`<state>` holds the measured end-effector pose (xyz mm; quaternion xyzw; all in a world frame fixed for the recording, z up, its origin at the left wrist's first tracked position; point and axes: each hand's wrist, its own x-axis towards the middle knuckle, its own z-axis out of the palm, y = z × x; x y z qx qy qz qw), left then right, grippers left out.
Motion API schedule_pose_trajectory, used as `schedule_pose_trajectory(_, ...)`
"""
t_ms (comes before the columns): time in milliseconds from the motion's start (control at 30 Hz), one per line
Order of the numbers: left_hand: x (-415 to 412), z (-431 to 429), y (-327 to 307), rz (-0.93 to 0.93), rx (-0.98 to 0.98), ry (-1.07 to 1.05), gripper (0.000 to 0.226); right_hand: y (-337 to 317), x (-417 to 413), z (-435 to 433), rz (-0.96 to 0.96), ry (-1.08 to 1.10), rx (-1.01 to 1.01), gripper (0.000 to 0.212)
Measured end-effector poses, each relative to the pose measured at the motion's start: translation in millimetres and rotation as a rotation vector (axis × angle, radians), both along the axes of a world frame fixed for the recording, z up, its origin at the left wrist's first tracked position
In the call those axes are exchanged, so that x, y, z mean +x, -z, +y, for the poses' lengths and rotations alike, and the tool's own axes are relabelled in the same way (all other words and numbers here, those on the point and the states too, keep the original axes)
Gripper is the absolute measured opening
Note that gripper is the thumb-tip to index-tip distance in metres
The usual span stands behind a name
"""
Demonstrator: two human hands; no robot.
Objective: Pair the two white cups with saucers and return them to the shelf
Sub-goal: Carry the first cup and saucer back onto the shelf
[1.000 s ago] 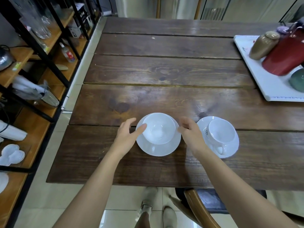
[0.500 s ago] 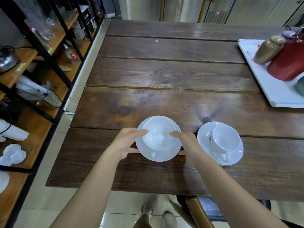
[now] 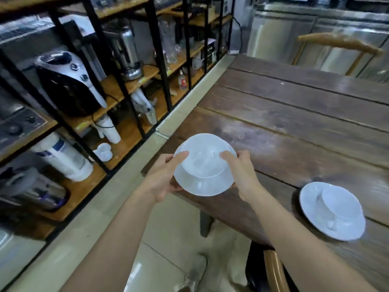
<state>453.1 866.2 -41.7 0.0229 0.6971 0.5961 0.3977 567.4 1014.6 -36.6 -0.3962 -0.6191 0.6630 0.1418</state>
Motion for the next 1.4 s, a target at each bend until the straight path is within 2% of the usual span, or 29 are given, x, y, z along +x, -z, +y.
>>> schedule_pose_trajectory(100,-8,-50,-12,0.018,0.040,-0.103,0.071,-12,-23,-41,0.044,-0.099,0.026,0.032)
schedule_pose_trajectory(267,-34,-135,-30,0.053,0.074,-0.278,0.057,-31,-72,-120,0.120,-0.202,0.031,0.037)
schedule_pose_trajectory(500,-93,-277,-62,0.130,0.107,-0.435,0.073,-58,-166,-250,0.138,-0.371,0.027,0.042)
schedule_pose_trajectory(667,-132,-362,-87,0.229,0.060,-0.656,0.058,-71,-237,-336,0.165,-0.498,0.005,0.055)
schedule_pose_trajectory(800,-158,-425,-102,0.239,0.077,-0.777,0.059,-83,-294,-400,0.221,-0.619,0.015,0.038)
schedule_pose_trajectory(867,-171,-455,-108,0.260,0.076,-0.843,0.054,-85,-321,-430,0.194,-0.688,-0.003,0.039)
schedule_pose_trajectory(1000,-198,-508,-109,0.264,0.070,-0.957,0.052,-82,-375,-490,0.179,-0.811,-0.054,0.039)
schedule_pose_trajectory(1167,-242,-572,-100,0.217,0.086,-1.101,0.048,-68,-444,-567,0.153,-0.939,0.023,0.046)
schedule_pose_trajectory(1233,-262,-597,-95,0.198,0.106,-1.169,0.049,-65,-470,-596,0.120,-0.998,0.049,0.042)
schedule_pose_trajectory(1300,-280,-620,-91,0.184,0.117,-1.208,0.055,-63,-496,-624,0.116,-1.063,0.051,0.037)
schedule_pose_trajectory(1400,-303,-654,-89,0.216,0.113,-1.251,0.063,-64,-530,-664,0.146,-1.165,0.027,0.048)
